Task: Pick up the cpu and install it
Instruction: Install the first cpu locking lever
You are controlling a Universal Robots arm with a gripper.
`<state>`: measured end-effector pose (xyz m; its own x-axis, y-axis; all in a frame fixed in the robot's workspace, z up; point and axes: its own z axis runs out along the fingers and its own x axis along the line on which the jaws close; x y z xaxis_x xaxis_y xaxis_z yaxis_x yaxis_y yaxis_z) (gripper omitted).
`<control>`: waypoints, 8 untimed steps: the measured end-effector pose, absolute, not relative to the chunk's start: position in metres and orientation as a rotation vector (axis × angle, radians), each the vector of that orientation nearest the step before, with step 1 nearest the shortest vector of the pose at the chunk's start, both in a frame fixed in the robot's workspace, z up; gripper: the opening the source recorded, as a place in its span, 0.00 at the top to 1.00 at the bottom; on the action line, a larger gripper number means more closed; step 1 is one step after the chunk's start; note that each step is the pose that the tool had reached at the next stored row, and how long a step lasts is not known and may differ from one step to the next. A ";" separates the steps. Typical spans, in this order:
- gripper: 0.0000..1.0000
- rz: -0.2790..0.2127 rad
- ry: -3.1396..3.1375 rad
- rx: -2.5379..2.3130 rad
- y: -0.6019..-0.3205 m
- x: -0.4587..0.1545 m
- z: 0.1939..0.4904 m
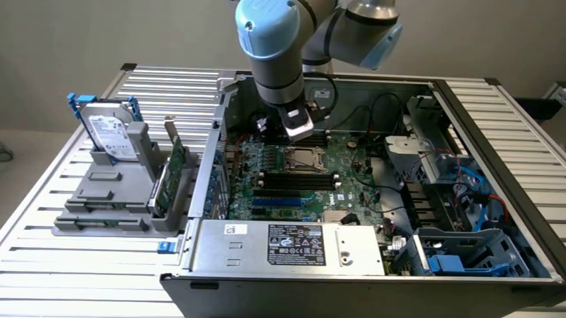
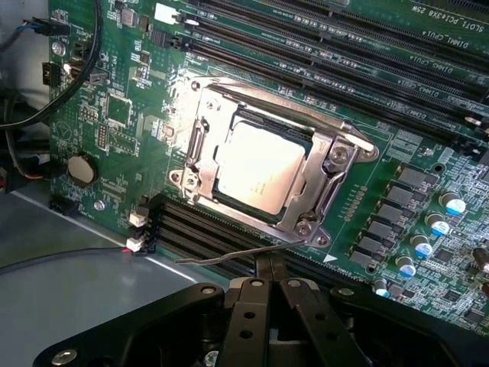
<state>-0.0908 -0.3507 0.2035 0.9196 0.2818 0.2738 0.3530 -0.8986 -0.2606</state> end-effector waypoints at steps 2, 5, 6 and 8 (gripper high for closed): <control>0.89 -0.332 -0.474 -2.773 -0.350 -0.091 0.203; 0.89 -0.334 -0.476 -2.773 -0.348 -0.091 0.203; 0.89 -0.334 -0.477 -2.774 -0.348 -0.091 0.203; 0.89 -0.333 -0.478 -2.777 -0.348 -0.091 0.203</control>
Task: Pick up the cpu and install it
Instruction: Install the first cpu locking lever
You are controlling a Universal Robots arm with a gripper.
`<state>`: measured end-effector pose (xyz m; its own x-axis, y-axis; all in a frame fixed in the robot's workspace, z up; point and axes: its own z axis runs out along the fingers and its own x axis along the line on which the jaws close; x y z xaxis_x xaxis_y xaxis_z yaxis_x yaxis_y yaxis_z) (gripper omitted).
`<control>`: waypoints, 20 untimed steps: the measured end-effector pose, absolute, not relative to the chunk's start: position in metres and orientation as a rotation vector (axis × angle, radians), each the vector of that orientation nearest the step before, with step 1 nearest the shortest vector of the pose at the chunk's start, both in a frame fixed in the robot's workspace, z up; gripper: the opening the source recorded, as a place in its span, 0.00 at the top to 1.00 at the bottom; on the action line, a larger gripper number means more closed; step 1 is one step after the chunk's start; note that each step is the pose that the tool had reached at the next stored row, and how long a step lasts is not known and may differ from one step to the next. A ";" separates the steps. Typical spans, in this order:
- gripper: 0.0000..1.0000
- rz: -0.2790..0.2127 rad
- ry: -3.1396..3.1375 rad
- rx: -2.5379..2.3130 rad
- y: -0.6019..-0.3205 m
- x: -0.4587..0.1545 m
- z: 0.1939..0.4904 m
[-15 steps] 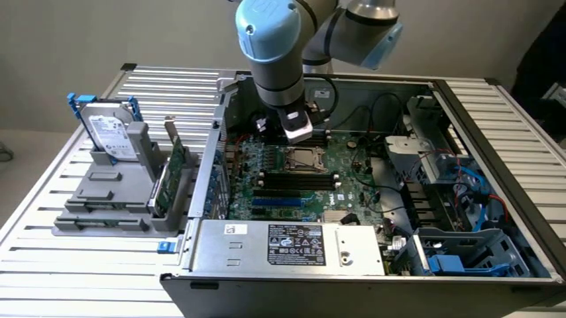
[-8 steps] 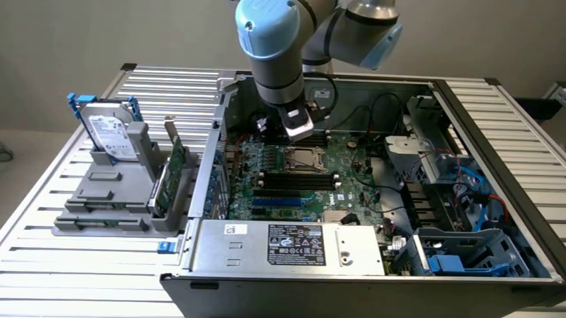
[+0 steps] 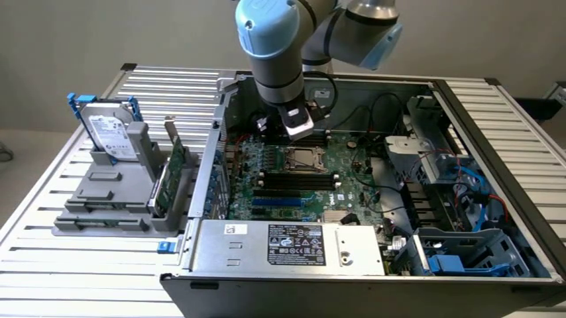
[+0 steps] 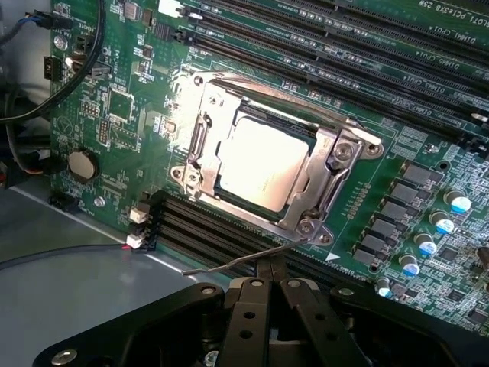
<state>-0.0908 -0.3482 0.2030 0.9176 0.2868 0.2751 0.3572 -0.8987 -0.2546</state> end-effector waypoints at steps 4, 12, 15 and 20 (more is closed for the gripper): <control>0.89 -0.332 -0.480 -2.785 -0.348 -0.091 0.203; 0.89 -0.328 -0.488 -2.810 -0.348 -0.091 0.203; 0.89 -0.327 -0.491 -2.819 -0.347 -0.091 0.203; 0.89 -0.324 -0.496 -2.830 -0.346 -0.091 0.203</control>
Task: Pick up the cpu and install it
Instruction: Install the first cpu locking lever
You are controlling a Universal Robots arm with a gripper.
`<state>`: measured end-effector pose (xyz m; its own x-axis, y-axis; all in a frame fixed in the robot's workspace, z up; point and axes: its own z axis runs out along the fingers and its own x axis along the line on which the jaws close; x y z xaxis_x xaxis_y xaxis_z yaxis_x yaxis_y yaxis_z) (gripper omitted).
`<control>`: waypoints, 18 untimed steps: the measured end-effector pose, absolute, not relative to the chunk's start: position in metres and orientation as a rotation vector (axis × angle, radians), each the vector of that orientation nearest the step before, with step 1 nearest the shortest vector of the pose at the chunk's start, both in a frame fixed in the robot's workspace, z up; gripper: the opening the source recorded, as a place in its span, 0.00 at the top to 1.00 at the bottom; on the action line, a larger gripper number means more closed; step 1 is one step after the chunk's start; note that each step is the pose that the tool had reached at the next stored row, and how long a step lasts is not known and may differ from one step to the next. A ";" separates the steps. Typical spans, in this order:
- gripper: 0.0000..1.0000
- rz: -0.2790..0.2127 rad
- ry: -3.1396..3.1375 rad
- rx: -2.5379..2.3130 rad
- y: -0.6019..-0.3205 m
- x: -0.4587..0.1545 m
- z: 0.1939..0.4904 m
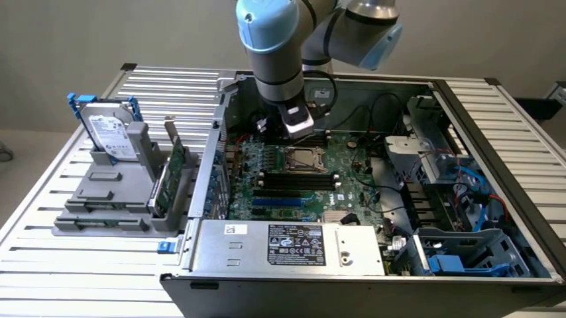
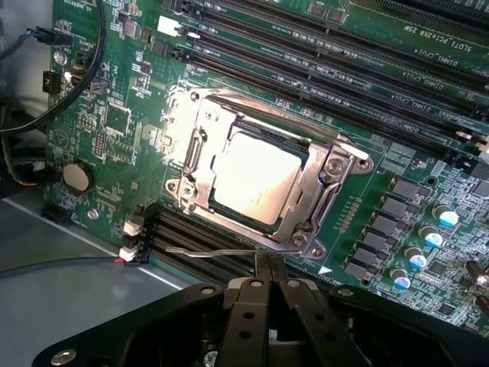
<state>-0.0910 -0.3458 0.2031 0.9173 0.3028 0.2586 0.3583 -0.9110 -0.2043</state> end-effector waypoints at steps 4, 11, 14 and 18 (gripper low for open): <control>0.89 -0.324 -0.498 -2.832 -0.344 -0.091 0.203; 0.89 -0.323 -0.500 -2.834 -0.344 -0.091 0.204; 0.89 -0.323 -0.501 -2.835 -0.344 -0.091 0.204; 0.89 -0.323 -0.503 -2.835 -0.343 -0.091 0.204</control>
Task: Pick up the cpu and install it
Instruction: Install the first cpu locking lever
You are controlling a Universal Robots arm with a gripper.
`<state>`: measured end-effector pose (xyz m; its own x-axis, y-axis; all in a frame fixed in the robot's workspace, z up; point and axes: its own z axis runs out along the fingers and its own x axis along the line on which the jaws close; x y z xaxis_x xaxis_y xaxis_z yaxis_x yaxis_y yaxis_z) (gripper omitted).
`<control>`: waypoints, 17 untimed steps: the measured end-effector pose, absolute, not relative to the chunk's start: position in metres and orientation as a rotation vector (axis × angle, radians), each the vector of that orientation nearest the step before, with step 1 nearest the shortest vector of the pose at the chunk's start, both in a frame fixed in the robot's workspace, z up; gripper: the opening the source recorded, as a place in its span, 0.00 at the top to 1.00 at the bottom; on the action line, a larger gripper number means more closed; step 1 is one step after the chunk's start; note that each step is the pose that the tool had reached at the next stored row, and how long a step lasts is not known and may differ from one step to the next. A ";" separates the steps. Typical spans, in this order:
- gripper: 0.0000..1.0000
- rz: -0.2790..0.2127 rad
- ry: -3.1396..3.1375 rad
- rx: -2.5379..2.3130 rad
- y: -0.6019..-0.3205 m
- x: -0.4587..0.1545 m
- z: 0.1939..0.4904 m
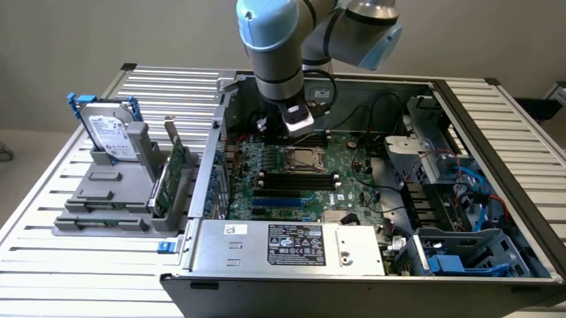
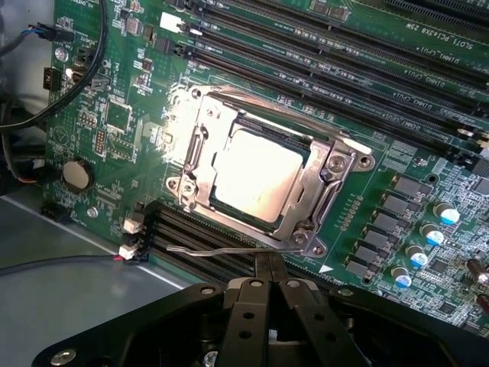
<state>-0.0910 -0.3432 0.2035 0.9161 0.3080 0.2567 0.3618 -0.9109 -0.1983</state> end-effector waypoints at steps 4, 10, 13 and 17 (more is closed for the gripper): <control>0.89 -0.322 -0.506 -2.835 -0.343 -0.091 0.204; 0.89 -0.322 -0.511 -2.835 -0.342 -0.090 0.204; 0.89 -0.321 -0.513 -2.835 -0.342 -0.090 0.204; 0.89 -0.321 -0.516 -2.834 -0.342 -0.089 0.204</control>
<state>-0.0887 -0.3419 0.2036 0.9133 0.3167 0.2561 0.3699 -0.9081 -0.1964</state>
